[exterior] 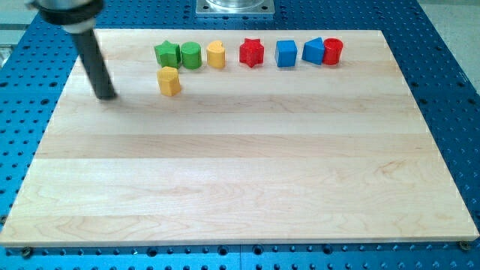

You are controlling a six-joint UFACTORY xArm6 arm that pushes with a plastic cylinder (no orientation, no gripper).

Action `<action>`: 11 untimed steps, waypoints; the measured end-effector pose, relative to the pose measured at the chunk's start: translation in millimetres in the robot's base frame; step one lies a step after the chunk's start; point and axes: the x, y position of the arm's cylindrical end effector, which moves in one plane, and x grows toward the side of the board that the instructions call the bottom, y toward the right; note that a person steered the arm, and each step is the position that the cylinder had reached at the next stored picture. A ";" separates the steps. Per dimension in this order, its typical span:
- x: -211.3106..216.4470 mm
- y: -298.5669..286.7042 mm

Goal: Slide the yellow heart into the yellow hexagon

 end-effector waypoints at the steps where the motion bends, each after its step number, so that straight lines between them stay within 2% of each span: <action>1: -84.0 9.3; 2: -140.4 100.6; 3: -153.6 218.2; 4: -148.0 228.5; 6: -74.9 217.1; 7: -57.2 189.4; 9: -44.6 180.8; 11: -9.1 157.9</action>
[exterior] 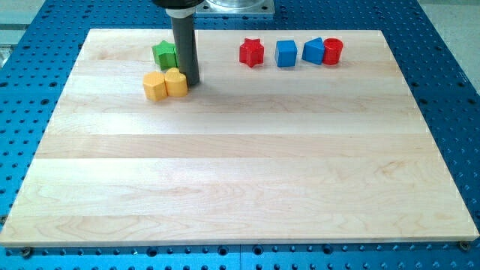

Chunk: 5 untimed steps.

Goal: Slide the yellow heart into the yellow hexagon

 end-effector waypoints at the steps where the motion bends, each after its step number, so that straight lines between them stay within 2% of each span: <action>1: 5.7 51.9; 3: 2.6 271.8; 4: -66.8 408.6; 5: -136.0 426.1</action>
